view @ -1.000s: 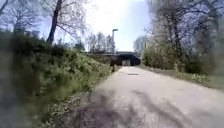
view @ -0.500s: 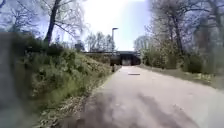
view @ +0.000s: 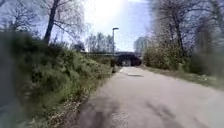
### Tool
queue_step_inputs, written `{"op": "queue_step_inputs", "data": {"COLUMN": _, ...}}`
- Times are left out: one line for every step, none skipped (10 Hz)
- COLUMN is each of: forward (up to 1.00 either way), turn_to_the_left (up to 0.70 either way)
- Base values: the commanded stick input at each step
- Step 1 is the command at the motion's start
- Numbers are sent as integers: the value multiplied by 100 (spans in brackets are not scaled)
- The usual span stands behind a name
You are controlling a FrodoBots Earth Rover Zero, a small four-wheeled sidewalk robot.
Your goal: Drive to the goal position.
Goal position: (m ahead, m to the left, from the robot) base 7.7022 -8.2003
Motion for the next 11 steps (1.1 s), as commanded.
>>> {"op": "queue_step_inputs", "data": {"forward": 45, "turn_to_the_left": 0}}
{"op": "queue_step_inputs", "data": {"forward": 45, "turn_to_the_left": 0}}
{"op": "queue_step_inputs", "data": {"forward": 45, "turn_to_the_left": 0}}
{"op": "queue_step_inputs", "data": {"forward": 45, "turn_to_the_left": 0}}
{"op": "queue_step_inputs", "data": {"forward": 45, "turn_to_the_left": 0}}
{"op": "queue_step_inputs", "data": {"forward": 45, "turn_to_the_left": 0}}
{"op": "queue_step_inputs", "data": {"forward": 45, "turn_to_the_left": 0}}
{"op": "queue_step_inputs", "data": {"forward": 45, "turn_to_the_left": 0}}
{"op": "queue_step_inputs", "data": {"forward": 45, "turn_to_the_left": 0}}
{"op": "queue_step_inputs", "data": {"forward": 45, "turn_to_the_left": 0}}
{"op": "queue_step_inputs", "data": {"forward": 45, "turn_to_the_left": 0}}
